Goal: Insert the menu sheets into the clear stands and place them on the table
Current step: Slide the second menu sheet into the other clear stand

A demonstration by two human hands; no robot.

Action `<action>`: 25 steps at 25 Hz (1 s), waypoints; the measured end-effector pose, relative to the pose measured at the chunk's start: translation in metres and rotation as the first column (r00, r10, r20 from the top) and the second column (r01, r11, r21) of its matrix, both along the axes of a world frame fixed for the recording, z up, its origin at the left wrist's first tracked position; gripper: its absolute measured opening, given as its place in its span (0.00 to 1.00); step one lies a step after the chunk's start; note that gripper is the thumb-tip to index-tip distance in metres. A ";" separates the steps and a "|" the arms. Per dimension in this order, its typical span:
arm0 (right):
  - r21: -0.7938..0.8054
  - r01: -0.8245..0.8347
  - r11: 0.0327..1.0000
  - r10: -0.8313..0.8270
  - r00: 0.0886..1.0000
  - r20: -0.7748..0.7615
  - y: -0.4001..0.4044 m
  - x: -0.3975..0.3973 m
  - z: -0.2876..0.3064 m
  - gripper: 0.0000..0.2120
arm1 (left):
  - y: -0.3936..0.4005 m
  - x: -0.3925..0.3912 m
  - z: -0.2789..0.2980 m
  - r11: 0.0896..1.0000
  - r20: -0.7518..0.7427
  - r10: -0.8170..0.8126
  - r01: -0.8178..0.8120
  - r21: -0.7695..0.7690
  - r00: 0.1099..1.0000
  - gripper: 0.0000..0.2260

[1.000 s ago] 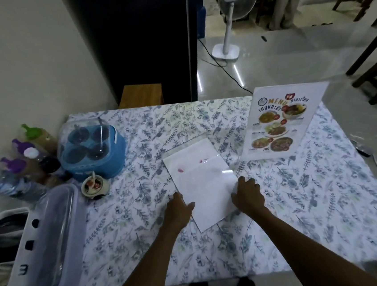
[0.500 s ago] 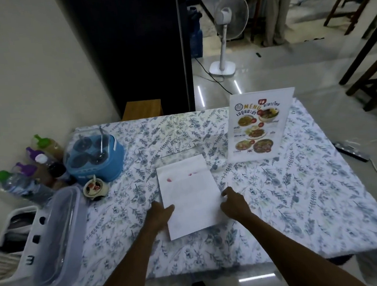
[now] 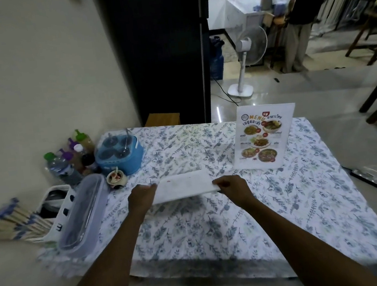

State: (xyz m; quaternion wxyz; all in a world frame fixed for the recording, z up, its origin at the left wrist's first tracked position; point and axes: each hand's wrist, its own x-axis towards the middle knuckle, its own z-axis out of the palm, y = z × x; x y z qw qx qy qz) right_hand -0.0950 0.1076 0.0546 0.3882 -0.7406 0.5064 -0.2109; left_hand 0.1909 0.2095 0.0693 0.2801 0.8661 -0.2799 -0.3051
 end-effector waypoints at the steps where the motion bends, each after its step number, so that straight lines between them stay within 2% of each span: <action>1: -0.001 -0.008 1.000 0.008 1.000 0.030 -0.002 0.002 0.004 0.10 | 0.002 0.005 0.002 0.999 -0.030 0.006 -0.007 -0.032 1.000 0.18; 2: -0.007 -0.025 1.000 0.025 0.998 0.054 -0.004 0.004 0.007 0.10 | 0.003 0.011 0.001 0.995 -0.084 0.034 -0.041 -0.091 0.996 0.17; 3: -0.034 -0.044 0.998 0.046 0.997 0.055 -0.006 0.007 0.012 0.11 | 0.005 0.016 0.003 0.978 -0.213 0.095 -0.131 -0.163 0.972 0.17; 5: -0.100 -0.076 0.992 0.080 0.996 0.042 -0.012 0.013 0.021 0.10 | 0.011 0.019 0.011 0.907 -0.456 0.171 -0.321 -0.274 0.873 0.19; 7: -0.105 -0.079 0.991 0.086 0.995 0.059 -0.024 0.022 0.031 0.09 | 0.011 0.024 0.017 0.882 -0.513 0.118 -0.328 -0.340 0.850 0.14; 9: -0.131 -0.060 0.989 0.068 0.996 0.054 -0.040 0.033 0.038 0.10 | 0.001 0.031 0.021 0.875 -0.448 0.032 -0.241 -0.420 0.893 0.07; 11: -0.162 -0.031 0.986 0.041 0.997 0.060 -0.060 0.044 0.046 0.13 | -0.017 0.041 0.025 0.874 -0.218 -0.064 -0.051 -0.484 0.974 0.04; 13: -0.190 -0.040 0.981 0.050 0.998 0.045 -0.077 0.054 0.053 0.14 | -0.040 0.051 0.025 0.856 -0.047 -0.127 0.086 -0.510 0.991 0.01; 16: -0.240 -0.066 0.968 0.056 0.997 -0.051 -0.098 0.068 0.064 0.11 | -0.073 0.065 0.030 0.835 0.140 -0.133 0.187 -0.518 0.981 0.05; 19: -0.262 -0.027 0.965 -0.014 0.988 -0.154 -0.124 0.085 0.071 0.09 | -0.107 0.082 0.025 0.818 0.128 -0.186 0.226 -0.529 0.974 0.05; 22: -0.290 -0.003 0.957 -0.072 0.966 -0.247 -0.145 0.103 0.071 0.11 | -0.131 0.094 0.012 0.809 0.035 -0.205 0.190 -0.556 0.978 0.07; 25: -0.314 0.016 0.949 -0.122 0.939 -0.322 -0.158 0.120 0.073 0.11 | -0.146 0.102 0.004 0.809 0.063 -0.203 0.204 -0.552 0.977 0.06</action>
